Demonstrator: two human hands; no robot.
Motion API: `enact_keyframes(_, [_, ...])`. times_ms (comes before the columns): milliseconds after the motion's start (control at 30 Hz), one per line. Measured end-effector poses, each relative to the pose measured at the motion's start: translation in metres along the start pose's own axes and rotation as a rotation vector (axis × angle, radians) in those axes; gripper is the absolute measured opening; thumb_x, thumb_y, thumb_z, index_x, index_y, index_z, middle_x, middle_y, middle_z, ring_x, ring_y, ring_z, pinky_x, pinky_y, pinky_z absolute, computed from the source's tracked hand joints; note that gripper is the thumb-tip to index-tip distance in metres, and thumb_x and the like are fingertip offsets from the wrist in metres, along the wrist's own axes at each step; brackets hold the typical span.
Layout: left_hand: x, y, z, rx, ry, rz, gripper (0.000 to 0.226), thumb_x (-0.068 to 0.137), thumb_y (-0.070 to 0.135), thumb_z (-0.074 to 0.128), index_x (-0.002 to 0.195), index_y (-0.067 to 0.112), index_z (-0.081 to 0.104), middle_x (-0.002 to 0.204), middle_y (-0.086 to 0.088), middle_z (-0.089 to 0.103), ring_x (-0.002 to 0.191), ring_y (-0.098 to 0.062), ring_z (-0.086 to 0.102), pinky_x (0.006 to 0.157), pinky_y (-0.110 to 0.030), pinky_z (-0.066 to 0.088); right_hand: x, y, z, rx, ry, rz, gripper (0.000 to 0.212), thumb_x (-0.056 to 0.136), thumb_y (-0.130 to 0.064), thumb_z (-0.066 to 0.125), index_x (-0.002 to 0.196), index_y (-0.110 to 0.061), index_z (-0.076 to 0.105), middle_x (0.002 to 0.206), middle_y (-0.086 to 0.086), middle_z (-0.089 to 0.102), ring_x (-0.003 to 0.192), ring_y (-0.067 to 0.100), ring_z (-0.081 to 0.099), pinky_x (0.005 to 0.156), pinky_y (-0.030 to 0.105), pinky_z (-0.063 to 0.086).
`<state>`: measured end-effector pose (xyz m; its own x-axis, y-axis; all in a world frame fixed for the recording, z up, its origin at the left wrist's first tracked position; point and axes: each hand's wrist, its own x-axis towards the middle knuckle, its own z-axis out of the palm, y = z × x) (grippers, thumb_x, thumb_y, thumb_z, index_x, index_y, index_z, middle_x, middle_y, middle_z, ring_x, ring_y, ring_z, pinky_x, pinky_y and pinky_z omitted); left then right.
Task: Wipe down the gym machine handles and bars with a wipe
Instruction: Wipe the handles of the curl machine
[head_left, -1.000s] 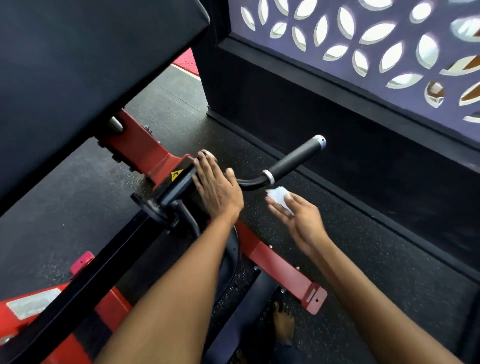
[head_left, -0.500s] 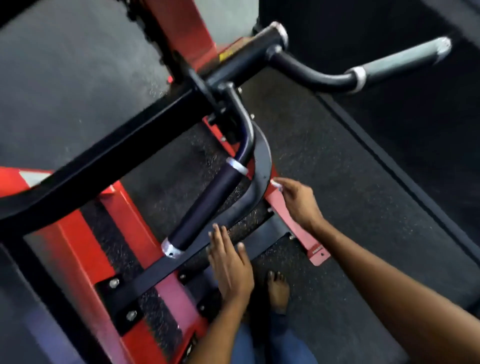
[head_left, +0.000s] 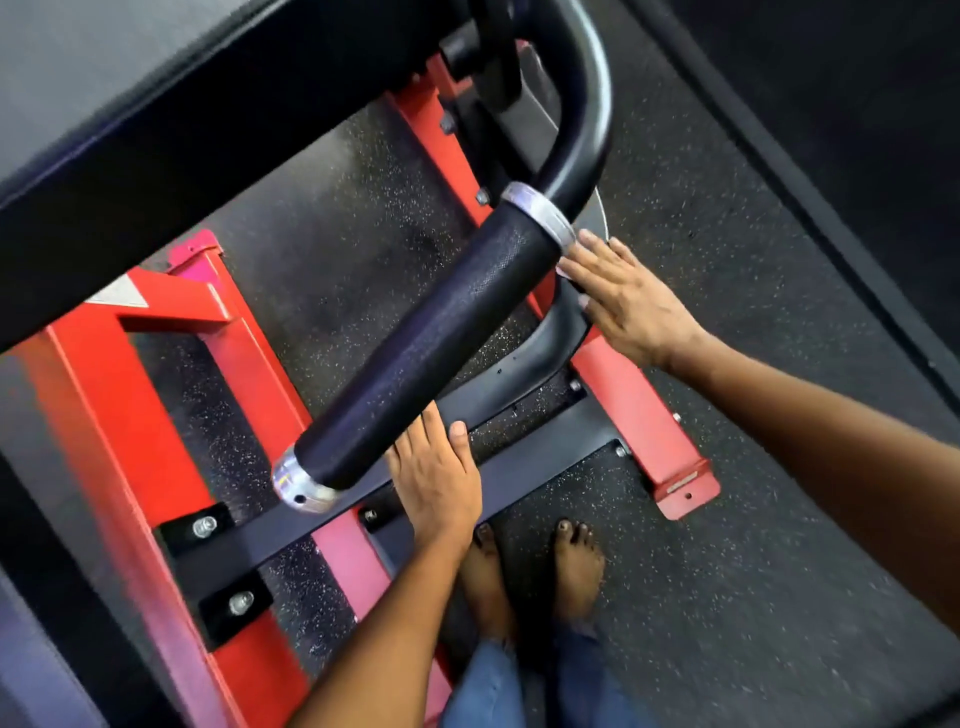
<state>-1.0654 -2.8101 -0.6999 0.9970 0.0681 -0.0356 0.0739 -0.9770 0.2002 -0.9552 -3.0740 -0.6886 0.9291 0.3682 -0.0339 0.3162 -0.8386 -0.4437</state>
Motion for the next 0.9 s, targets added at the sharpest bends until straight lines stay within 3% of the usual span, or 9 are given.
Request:
enact_keyframes(167, [-0.001, 0.001, 0.0, 0.005, -0.004, -0.017, 0.063, 0.104, 0.041, 0.008, 0.144, 0.001, 0.036, 0.149, -0.019, 0.039, 0.139, -0.03, 0.026, 0.112, -0.042, 0.016, -0.04, -0.055, 0.034, 0.006, 0.086, 0.179, 0.059, 0.096, -0.035, 0.031, 0.143, -0.001, 0.031, 0.152, 0.014, 0.026, 0.142, 0.029, 0.019, 0.117, 0.038, 0.006])
enact_keyframes(267, [-0.002, -0.002, 0.001, -0.008, -0.012, -0.007, 0.061, 0.104, 0.041, 0.009, 0.148, 0.003, 0.03, 0.154, -0.016, 0.033, 0.142, -0.028, 0.022, 0.114, -0.041, 0.014, -0.037, -0.103, 0.052, 0.056, 0.098, 0.224, 0.06, 0.099, -0.041, 0.025, 0.144, -0.002, 0.031, 0.152, 0.012, 0.028, 0.143, 0.026, 0.017, 0.118, 0.039, 0.008])
enact_keyframes(400, [-0.004, -0.008, 0.002, -0.047, -0.022, 0.039, 0.056, 0.102, 0.031, 0.026, 0.149, 0.003, 0.026, 0.155, -0.015, 0.03, 0.143, -0.025, 0.018, 0.116, -0.039, 0.013, -0.021, -0.12, 0.067, 0.061, 0.028, -0.041, 0.05, 0.1, -0.036, 0.03, 0.133, -0.004, 0.051, 0.138, 0.009, 0.05, 0.133, 0.026, 0.04, 0.114, 0.036, 0.021])
enact_keyframes(567, [-0.005, -0.013, -0.004, -0.022, -0.077, 0.082, 0.06, 0.102, 0.037, 0.018, 0.15, 0.002, 0.022, 0.155, -0.016, 0.029, 0.142, -0.024, 0.014, 0.118, -0.041, 0.014, -0.031, -0.06, 0.043, -0.027, -0.108, -0.488, 0.039, 0.098, -0.008, 0.033, 0.135, -0.006, 0.048, 0.142, 0.008, 0.045, 0.135, 0.021, 0.035, 0.116, 0.032, 0.017])
enact_keyframes(633, [-0.005, -0.011, -0.005, -0.006, -0.078, 0.085, 0.061, 0.103, 0.039, 0.014, 0.15, 0.002, 0.021, 0.155, -0.016, 0.029, 0.142, -0.024, 0.013, 0.117, -0.043, 0.012, -0.039, -0.045, 0.017, 0.146, -0.006, -0.214, 0.037, 0.092, -0.008, 0.047, 0.128, -0.01, 0.057, 0.135, 0.005, 0.054, 0.13, 0.013, 0.043, 0.115, 0.033, 0.023])
enact_keyframes(700, [-0.005, -0.01, -0.004, 0.003, -0.068, 0.078, 0.059, 0.102, 0.035, 0.02, 0.15, 0.001, 0.022, 0.154, -0.018, 0.031, 0.14, -0.024, 0.014, 0.115, -0.045, 0.012, -0.038, -0.039, -0.01, 0.346, 0.255, 0.21, 0.028, 0.093, -0.015, 0.052, 0.115, -0.009, 0.067, 0.123, 0.003, 0.064, 0.121, 0.002, 0.05, 0.112, 0.028, 0.03])
enact_keyframes(733, [-0.005, -0.009, -0.004, -0.002, -0.062, 0.074, 0.059, 0.101, 0.034, 0.022, 0.15, 0.001, 0.022, 0.153, -0.018, 0.032, 0.139, -0.025, 0.015, 0.114, -0.046, 0.013, -0.03, -0.035, -0.019, 0.33, 0.402, 0.307, 0.028, 0.093, -0.011, 0.049, 0.114, -0.005, 0.066, 0.122, 0.007, 0.064, 0.121, 0.003, 0.05, 0.111, 0.025, 0.033])
enact_keyframes(800, [-0.006, -0.01, -0.004, -0.03, -0.066, 0.076, 0.058, 0.101, 0.032, 0.023, 0.149, 0.0, 0.024, 0.152, -0.019, 0.033, 0.138, -0.026, 0.015, 0.115, -0.046, 0.016, -0.006, -0.03, -0.026, 0.28, 0.422, 0.268, 0.032, 0.091, 0.001, 0.046, 0.118, -0.001, 0.063, 0.126, 0.012, 0.06, 0.125, 0.015, 0.049, 0.109, 0.026, 0.035])
enact_keyframes(900, [-0.007, -0.01, -0.006, -0.065, -0.06, 0.065, 0.061, 0.103, 0.039, 0.018, 0.149, -0.001, 0.024, 0.154, -0.018, 0.023, 0.139, -0.028, 0.013, 0.113, -0.049, 0.018, 0.038, -0.017, -0.019, 0.191, 0.201, 0.155, 0.027, 0.092, -0.003, 0.046, 0.112, 0.001, 0.063, 0.128, 0.014, 0.058, 0.129, 0.026, 0.045, 0.112, 0.036, 0.029])
